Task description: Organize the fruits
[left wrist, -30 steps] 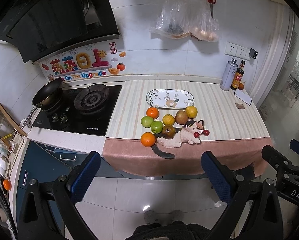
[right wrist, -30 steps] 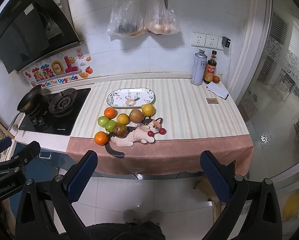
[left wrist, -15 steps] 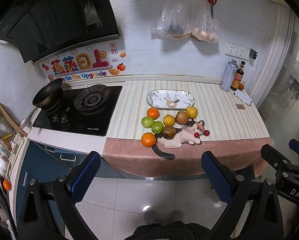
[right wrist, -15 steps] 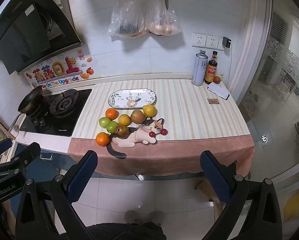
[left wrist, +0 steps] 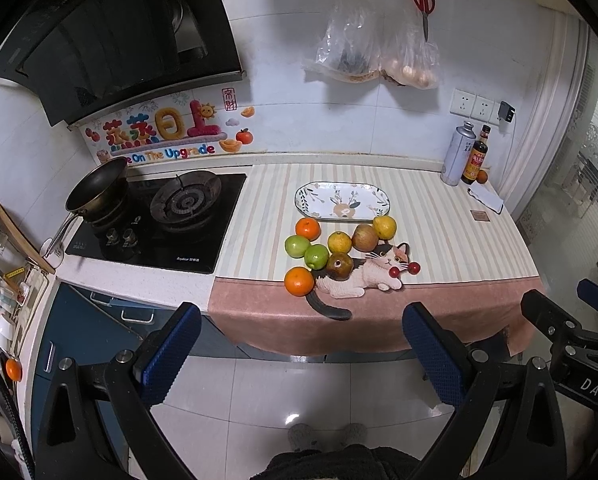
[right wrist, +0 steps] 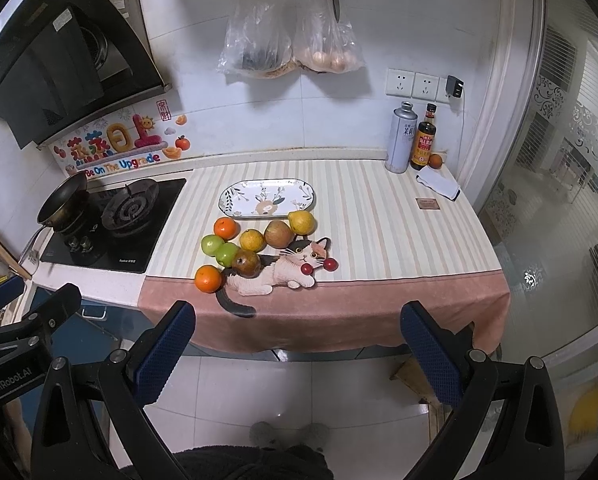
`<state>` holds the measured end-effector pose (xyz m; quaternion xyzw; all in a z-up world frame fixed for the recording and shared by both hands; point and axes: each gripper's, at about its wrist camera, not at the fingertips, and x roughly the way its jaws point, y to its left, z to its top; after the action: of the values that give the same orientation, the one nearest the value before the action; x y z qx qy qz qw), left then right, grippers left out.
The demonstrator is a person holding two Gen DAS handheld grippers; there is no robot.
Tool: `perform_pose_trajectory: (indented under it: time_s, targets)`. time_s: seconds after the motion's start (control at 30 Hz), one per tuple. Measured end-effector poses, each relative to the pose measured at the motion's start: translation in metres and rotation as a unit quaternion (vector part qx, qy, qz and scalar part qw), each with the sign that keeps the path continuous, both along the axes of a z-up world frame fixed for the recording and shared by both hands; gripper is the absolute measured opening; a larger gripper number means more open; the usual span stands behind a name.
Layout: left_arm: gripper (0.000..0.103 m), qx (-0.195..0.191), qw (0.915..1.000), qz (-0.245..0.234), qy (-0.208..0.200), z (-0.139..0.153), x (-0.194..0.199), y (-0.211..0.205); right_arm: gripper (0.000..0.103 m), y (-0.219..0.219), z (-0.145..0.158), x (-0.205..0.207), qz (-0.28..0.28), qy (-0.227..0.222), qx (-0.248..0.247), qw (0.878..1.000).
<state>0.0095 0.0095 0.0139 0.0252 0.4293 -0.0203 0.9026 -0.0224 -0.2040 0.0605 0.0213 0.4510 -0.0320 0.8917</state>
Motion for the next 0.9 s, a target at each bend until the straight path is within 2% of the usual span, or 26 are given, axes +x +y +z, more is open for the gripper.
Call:
perform_pose_trajectory:
  time_s: [0.9]
  targets:
    - [0.103, -0.001, 1.0000, -0.005, -0.003, -0.0016, -0.0021, -0.0003, 0.103, 0.0017, 0.0037, 0.0005, -0.006, -0.005, 0.010, 1.000]
